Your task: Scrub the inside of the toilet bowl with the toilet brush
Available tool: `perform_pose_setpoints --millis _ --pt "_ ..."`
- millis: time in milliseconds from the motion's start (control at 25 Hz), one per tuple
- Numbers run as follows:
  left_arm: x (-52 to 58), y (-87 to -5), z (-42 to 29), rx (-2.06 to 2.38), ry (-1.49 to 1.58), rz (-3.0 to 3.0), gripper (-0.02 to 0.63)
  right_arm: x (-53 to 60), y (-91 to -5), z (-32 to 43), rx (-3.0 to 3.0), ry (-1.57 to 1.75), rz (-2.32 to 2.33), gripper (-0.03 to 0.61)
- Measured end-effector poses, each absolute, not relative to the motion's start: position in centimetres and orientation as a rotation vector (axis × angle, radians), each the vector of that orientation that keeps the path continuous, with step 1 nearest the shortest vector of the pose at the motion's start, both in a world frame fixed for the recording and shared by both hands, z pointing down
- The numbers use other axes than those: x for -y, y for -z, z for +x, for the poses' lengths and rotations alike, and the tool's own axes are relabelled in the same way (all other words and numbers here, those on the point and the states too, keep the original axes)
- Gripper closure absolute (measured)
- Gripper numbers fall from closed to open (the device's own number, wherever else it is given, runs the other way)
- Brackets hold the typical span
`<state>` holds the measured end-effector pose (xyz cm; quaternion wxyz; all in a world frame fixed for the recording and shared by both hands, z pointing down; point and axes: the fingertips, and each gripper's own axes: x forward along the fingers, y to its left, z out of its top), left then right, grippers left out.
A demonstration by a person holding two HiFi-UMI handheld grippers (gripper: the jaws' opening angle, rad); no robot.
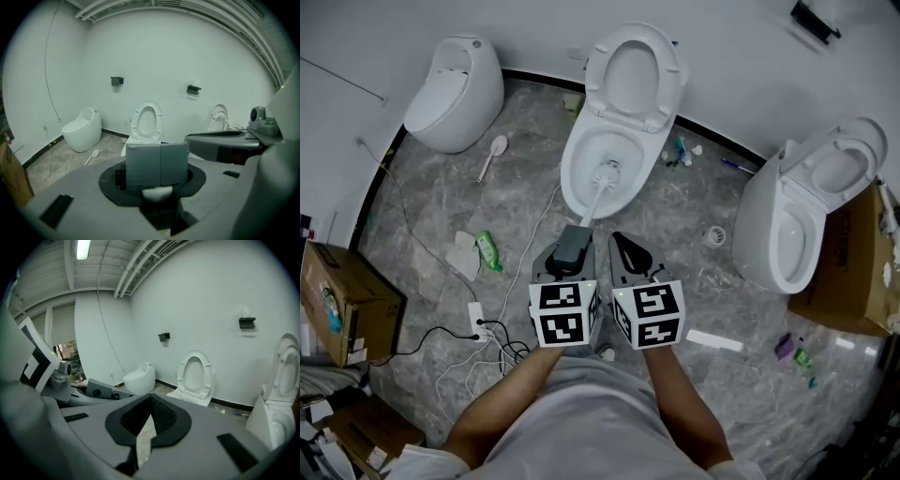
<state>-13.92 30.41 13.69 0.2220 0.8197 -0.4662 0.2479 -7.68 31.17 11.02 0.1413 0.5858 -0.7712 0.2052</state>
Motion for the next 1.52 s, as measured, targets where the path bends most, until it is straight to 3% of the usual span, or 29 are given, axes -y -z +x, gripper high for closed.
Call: perform_pose_setpoints --millis 800,1520 --pt "-17.0 -18.7 -13.0 1.191 -0.722 2.156 0.457 -17.1 -15.3 -6.0 2.118 -0.688 1.635 0.580" --pt "-8.1 -29.8 -8.3 1.230 -0.849 2.014 0.457 -6.7 -26.9 0.0 2.158 -0.783 1.488 0.580"
